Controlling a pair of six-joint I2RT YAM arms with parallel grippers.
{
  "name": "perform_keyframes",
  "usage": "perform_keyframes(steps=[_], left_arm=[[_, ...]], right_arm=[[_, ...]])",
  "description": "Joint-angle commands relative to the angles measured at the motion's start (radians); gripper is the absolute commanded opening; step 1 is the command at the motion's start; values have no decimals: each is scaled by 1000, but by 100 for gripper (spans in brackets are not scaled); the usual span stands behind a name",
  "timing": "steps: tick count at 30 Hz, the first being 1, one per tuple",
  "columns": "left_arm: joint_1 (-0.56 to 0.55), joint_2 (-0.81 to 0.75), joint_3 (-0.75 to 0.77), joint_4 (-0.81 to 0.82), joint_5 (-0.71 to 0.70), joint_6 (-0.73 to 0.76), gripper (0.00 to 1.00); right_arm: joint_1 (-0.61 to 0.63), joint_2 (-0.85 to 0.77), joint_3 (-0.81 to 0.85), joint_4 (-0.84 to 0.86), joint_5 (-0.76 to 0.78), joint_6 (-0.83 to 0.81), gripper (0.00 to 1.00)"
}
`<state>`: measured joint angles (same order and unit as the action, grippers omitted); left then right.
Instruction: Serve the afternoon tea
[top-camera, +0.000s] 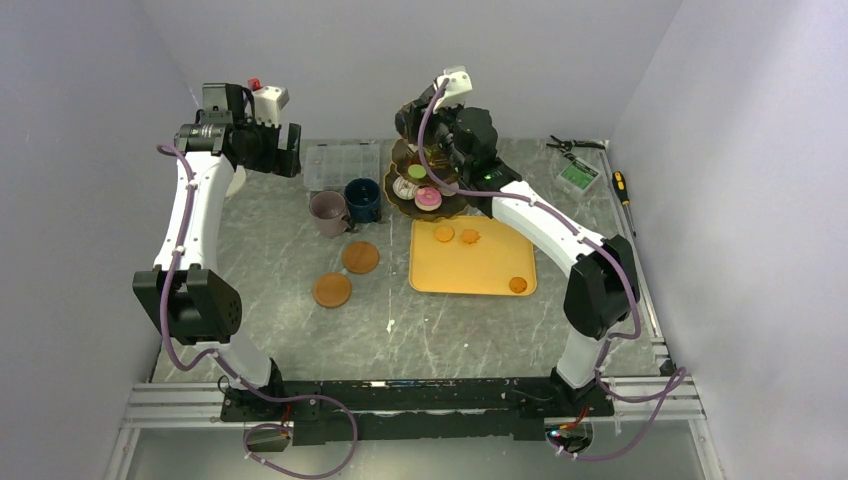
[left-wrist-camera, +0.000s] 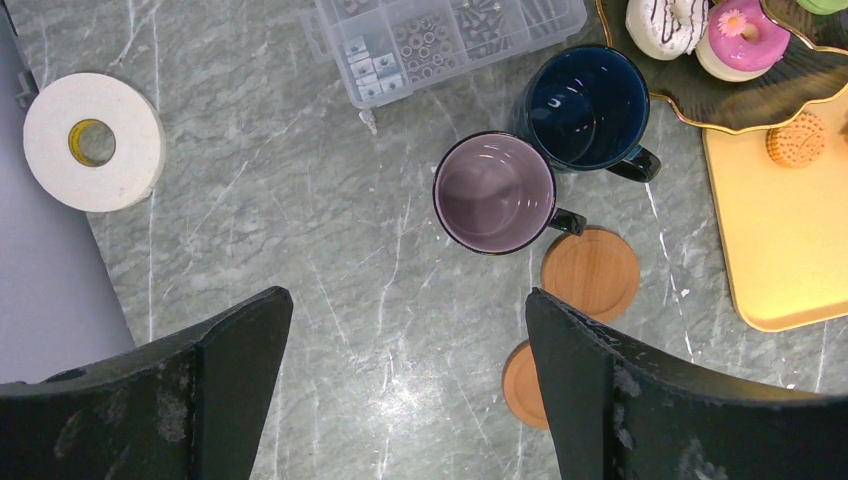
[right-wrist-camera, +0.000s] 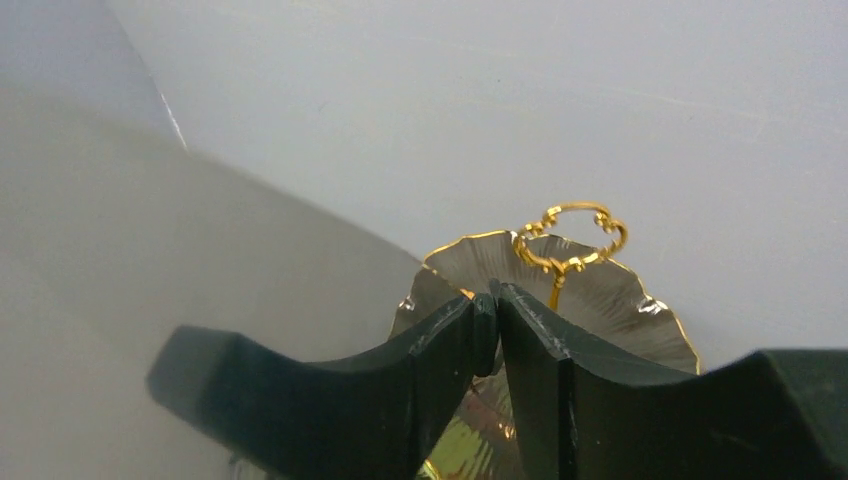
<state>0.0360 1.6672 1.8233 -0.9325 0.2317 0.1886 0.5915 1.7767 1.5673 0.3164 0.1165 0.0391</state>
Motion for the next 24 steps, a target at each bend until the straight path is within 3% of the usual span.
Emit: perform_keyframes(steps=[1,8,16,24], left_arm=[[7,-18,26,2,23,-13,93],[7,-23,31,3,30,-12,93],[7,-19,34,1,21,-14,93],[7,-20,39,-1,23,-14,93]], right_arm=[[-4,-31,14,72,-23,11,66],[-2,-138,-80,99,-51,8,65],[0,-379,-322,47,-78,52,62],[-1,-622,-607,-66,5,77,61]])
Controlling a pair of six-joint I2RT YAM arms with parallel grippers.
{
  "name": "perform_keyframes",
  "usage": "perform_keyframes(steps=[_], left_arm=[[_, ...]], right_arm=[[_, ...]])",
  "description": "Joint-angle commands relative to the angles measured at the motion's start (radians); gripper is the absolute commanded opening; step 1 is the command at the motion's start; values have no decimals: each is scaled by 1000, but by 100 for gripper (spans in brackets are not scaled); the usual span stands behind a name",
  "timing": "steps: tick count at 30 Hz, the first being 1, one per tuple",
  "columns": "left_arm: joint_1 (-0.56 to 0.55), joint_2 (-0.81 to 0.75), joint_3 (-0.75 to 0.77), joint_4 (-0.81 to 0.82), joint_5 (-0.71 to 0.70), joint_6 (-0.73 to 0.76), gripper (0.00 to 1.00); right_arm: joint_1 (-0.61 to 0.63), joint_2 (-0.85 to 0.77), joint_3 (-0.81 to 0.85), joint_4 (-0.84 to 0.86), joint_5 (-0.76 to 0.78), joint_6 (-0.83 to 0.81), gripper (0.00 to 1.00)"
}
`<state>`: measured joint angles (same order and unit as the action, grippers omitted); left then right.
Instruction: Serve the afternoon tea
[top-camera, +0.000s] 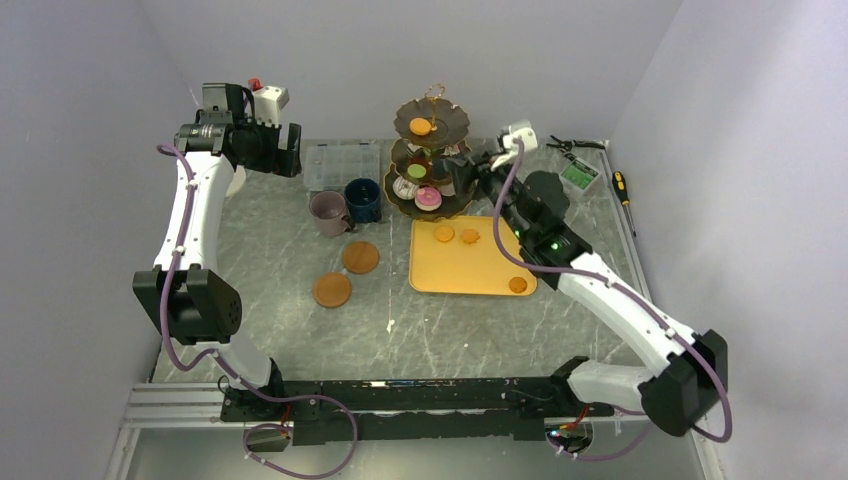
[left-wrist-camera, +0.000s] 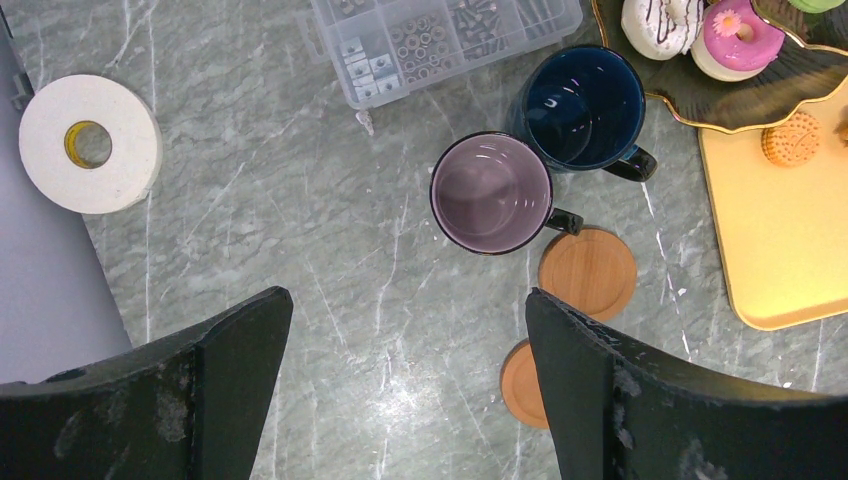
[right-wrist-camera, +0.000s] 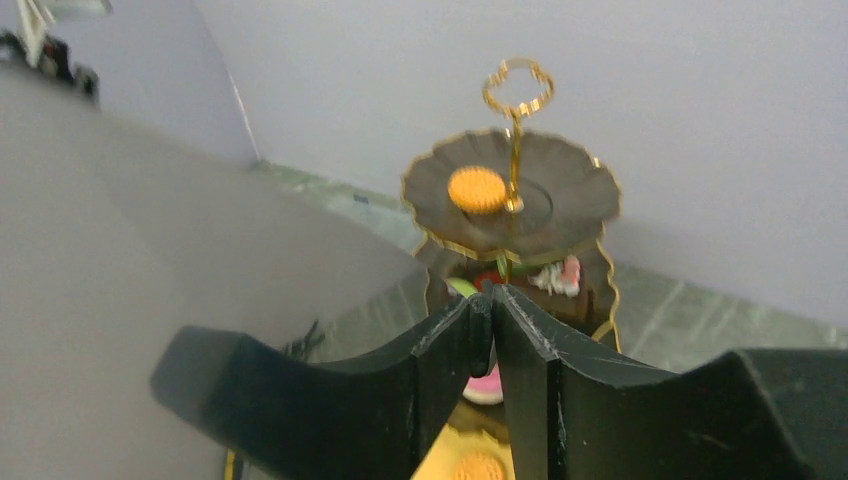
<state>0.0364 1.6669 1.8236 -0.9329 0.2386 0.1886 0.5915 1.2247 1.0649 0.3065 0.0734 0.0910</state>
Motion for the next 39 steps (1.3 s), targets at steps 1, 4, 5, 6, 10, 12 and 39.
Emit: perform_keyframes(steps=[1,4,5,6,10,12,39], left_arm=[[7,-20,37,0,17,-14,93],[7,-22,33,0,18,-16,93],[7,-24,33,0,18,-16,93],[7,-24,32,0,17,-15,93],[7,-23,36,-1,19,-20,93],[7,-23,37,-1,20,-19,93],[7,-2,40,2,8,-12,93]], right_arm=[[-1,-90,-140,-67,61,26,60],[-2,-124,-229,-97,83,43,60],[-2,-129,-265,-100,89,47,60],[-1,-132,-292,-99,95,53,60],[-2,-111,-368,-67,125,62,60],[-2,-85,-394,-34,141,58,60],[-65,319,-350,261,181,26,60]])
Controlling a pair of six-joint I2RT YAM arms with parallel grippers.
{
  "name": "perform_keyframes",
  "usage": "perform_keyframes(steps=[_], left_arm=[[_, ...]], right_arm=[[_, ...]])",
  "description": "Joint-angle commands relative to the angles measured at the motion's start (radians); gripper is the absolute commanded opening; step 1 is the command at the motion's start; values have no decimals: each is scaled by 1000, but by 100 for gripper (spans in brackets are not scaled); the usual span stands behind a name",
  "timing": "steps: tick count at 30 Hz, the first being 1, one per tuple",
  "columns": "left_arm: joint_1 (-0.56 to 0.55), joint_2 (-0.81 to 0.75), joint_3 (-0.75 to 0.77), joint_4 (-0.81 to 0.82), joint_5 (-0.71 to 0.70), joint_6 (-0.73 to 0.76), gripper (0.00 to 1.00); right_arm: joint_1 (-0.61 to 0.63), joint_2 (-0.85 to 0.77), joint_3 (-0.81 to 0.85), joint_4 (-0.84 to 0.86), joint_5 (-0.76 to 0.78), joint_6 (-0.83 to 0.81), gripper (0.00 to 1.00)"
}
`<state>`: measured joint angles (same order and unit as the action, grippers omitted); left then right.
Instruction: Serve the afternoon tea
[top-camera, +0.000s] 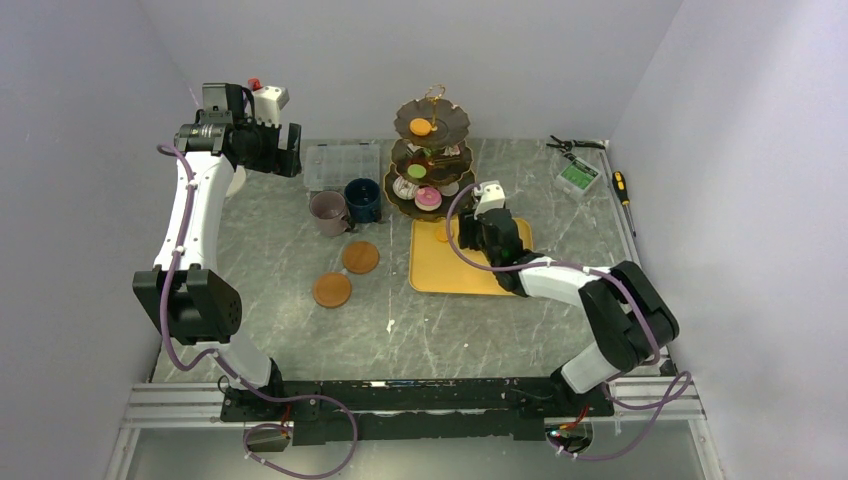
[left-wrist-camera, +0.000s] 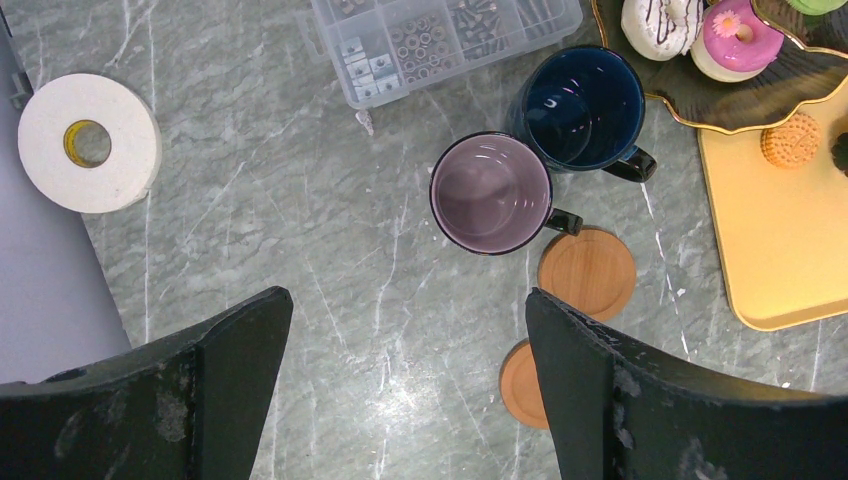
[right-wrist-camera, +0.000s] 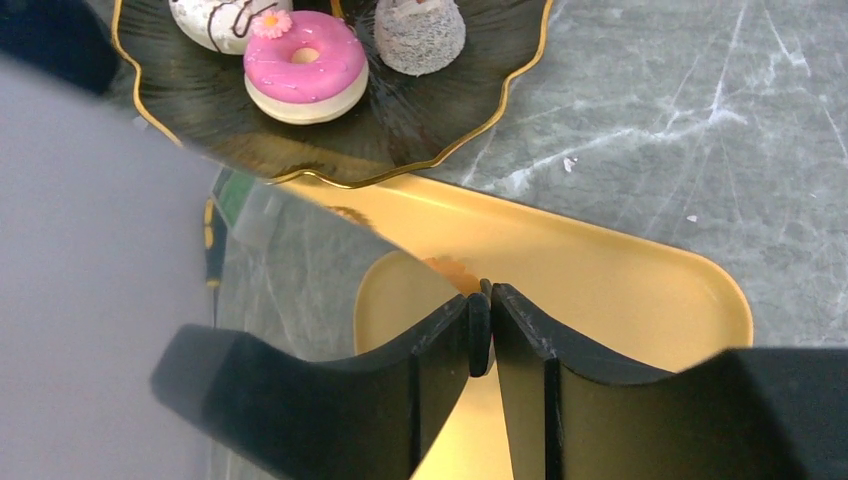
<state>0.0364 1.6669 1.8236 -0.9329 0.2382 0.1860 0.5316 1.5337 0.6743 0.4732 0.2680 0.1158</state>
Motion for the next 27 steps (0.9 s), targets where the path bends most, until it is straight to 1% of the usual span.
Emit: perform_keyframes(steps=[1,7,9,12,15,17,21,24,27], left_arm=[[7,-1,40,2,9,-10,93],[6,2,48,0,8,-12,93],[7,0,47,0,5,-10,93],[7,-2,43,0,6,-11,93],[7,-3,45,-1,9,-11,93],[7,-4,45,-1,9,-10,93],[7,-3,41,1,10,-11,93],[7,-6,35,5,10,-13,93],[7,-8,34,4,13,-15,93]], right_arm=[[-5,15,43,97,-17,0,59],[-7,24,69,97,-20,-21,46],[-7,9,74,91,-17,-27,41],[-8,-40,89,73,-10,-37,37],[-15,-107,134,25,-9,-41,36],[-35,-164,184,-24,-39,-20,35],[-60,-239,315,-73,-78,-35,35],[-71,-238,434,-90,-95,-61,35],[-79,-185,539,-99,-116,-87,36]])
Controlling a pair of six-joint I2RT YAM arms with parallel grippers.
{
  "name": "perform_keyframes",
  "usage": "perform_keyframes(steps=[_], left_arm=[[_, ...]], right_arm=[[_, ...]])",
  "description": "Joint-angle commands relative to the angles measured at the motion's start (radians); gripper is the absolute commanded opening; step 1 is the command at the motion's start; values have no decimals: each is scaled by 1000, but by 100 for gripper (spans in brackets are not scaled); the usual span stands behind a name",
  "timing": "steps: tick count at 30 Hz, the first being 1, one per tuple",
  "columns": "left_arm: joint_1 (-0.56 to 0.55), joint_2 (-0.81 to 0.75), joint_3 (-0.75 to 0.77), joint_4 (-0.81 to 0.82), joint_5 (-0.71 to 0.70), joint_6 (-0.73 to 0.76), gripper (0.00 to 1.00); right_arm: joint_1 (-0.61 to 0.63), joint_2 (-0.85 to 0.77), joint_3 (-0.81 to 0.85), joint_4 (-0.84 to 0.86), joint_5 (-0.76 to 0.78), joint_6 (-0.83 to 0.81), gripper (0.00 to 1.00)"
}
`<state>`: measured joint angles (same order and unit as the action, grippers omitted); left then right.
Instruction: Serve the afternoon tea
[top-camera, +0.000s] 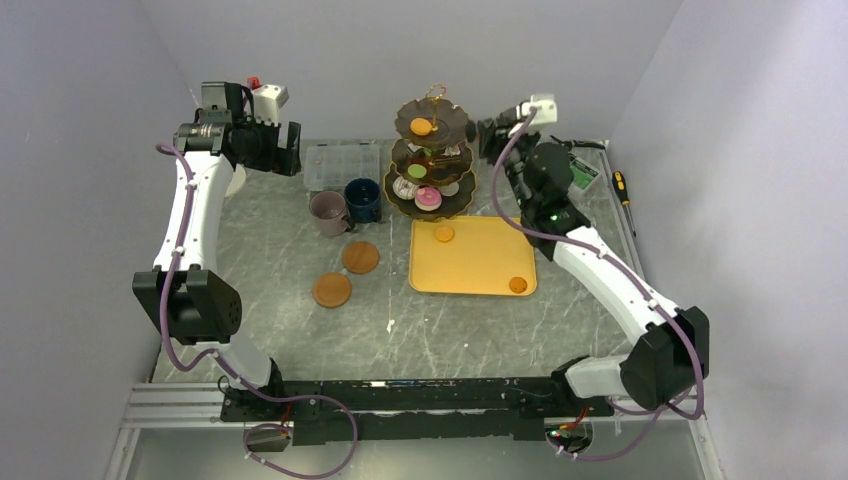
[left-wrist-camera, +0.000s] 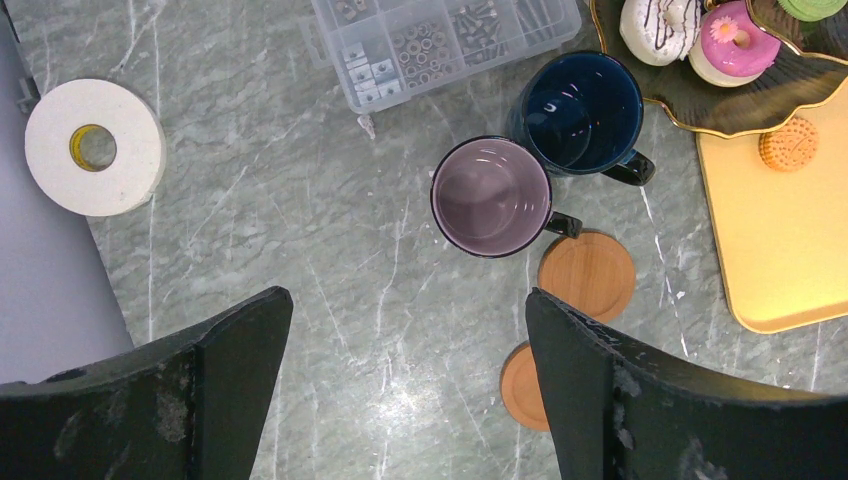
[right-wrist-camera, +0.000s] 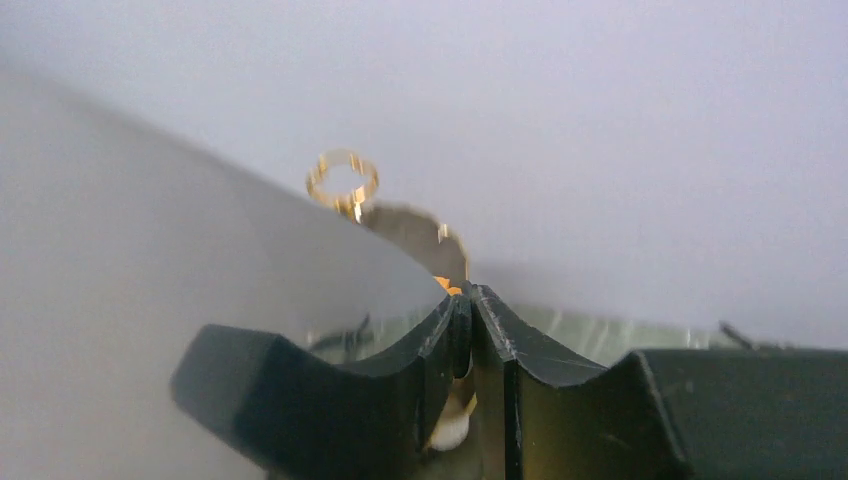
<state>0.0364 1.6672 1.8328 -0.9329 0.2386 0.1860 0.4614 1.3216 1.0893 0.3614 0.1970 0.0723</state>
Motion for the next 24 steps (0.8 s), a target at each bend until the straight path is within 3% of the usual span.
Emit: perform_keyframes(steps=[1,8,15,24], left_arm=[[7,-8,26,5,13,-14,93],[7,-12,26,5,4,-7,93],[7,-6,31,5,-1,-6,93],[7,-1,42,2,2,-9,93]], right_arm=[[-13,54,160,10,-54,-54,36],[-23,226,346,-23,-103,-65,36],[-22,298,402,-32,-126,-118,39],[-23,324,411,-23,-127,-132,62]])
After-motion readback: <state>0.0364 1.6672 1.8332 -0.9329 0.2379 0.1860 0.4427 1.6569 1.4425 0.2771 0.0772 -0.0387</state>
